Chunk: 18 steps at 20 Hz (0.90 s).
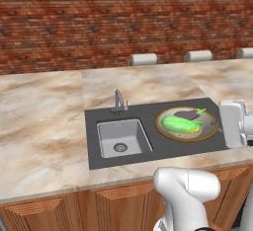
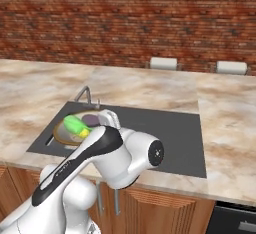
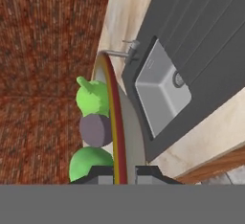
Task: Dump the eggplant and corn from the bowl so the bowl can be washed. Place the bowl in the sink after clearing the leftovers.
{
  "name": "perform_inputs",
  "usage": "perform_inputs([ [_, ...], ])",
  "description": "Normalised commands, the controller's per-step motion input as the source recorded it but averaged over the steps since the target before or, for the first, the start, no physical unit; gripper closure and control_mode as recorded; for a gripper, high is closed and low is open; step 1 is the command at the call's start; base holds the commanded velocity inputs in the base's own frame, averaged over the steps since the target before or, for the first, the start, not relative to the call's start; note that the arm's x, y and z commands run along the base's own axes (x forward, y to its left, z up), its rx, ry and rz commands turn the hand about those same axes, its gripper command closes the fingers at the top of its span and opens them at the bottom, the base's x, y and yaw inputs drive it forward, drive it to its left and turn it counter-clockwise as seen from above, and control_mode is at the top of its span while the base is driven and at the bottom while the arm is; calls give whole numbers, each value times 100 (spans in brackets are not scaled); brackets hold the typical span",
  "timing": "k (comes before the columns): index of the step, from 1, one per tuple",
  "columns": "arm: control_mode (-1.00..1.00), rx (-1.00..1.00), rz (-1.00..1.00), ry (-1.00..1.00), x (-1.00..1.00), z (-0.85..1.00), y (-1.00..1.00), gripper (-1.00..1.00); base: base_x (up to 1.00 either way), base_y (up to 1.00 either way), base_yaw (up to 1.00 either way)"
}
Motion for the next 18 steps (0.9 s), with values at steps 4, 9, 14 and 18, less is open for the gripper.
perform_inputs([
  [4, -100, 0, 0, 0, 23, 0, -27, 100, 10, -5, 0],
  [9, -100, 0, 0, 0, 29, -2, -48, 100, 0, 0, 0],
  [14, -100, -1, 0, 0, 37, -13, -64, 100, 0, 0, 0],
  [18, -100, -2, 0, 0, 61, -18, -63, 100, 0, 0, 0],
])
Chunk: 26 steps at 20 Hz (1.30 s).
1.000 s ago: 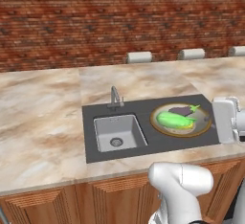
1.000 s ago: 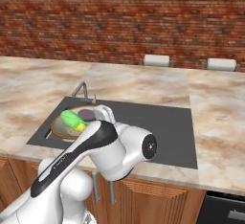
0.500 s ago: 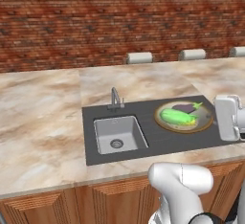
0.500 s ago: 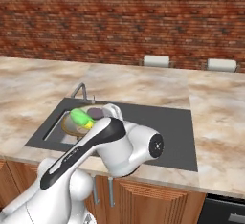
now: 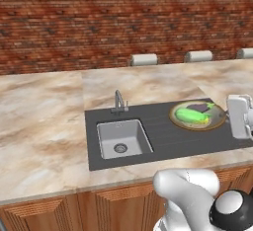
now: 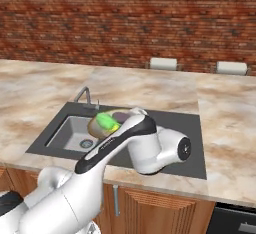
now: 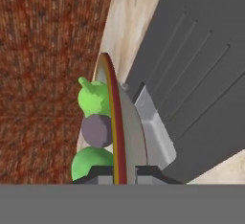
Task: Dump the eggplant and corn from the bowl so the bowl can be washed. Place the bowl in the sink after clearing the leftovers.
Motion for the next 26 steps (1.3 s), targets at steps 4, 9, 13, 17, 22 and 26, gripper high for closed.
perform_inputs([
  [4, -100, -1, 0, 0, 72, -19, -69, 100, 0, 0, 0],
  [9, -100, -7, 0, 1, 58, -29, -61, 100, 0, 0, 0],
  [13, -100, -16, 0, 0, 58, -49, -50, 100, 0, 0, 0],
  [17, -100, -5, 0, 4, 15, -18, -19, 100, 0, 0, 0],
  [22, -100, -6, 0, 6, 8, -33, 0, 100, 0, 0, 0],
  [26, -100, -6, 0, 0, 16, -44, 11, 100, 0, 0, 0],
])
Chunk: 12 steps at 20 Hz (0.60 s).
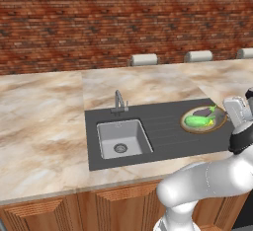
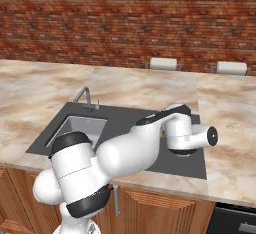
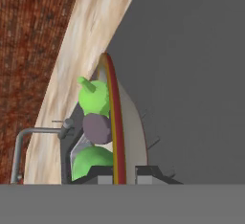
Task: Dump the eggplant and corn from the bowl so the bowl can be washed. Place the bowl in the sink after clearing the leftovers.
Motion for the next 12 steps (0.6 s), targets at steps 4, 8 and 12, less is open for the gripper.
perform_inputs([
  [4, -100, -6, -2, 0, 18, -29, 41, 100, 0, 0, 0],
  [8, -100, -10, -5, 0, 34, -29, 53, 100, 0, 0, 0],
  [12, -100, -9, -12, 0, 57, -16, 49, 100, 0, 0, 0],
])
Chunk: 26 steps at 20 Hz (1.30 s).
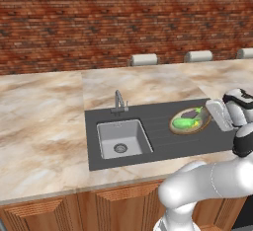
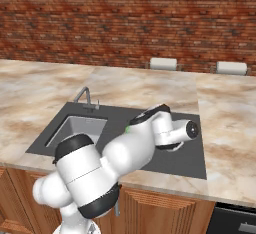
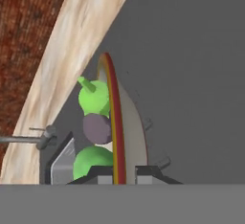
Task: Dump the eggplant and corn from the bowl so the bowl can be washed. Place the bowl in the sink after clearing the leftovers.
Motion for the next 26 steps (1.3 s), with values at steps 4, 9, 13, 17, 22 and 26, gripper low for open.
perform_inputs([
  [4, -100, -17, -11, 0, 29, -33, 54, 100, 0, 0, 0],
  [9, -100, -23, -3, 0, 0, -34, 38, 100, 0, 0, 0],
  [13, -100, -19, 0, 0, 2, -8, 31, 100, 0, 0, 0],
  [17, -100, -13, 0, 2, 0, 0, 16, 100, 0, 0, 0],
  [22, -100, -2, 0, -11, -37, 16, 2, 100, 0, 0, 0],
  [26, -100, -2, 0, -23, -49, 44, 1, 100, 0, 0, 0],
])
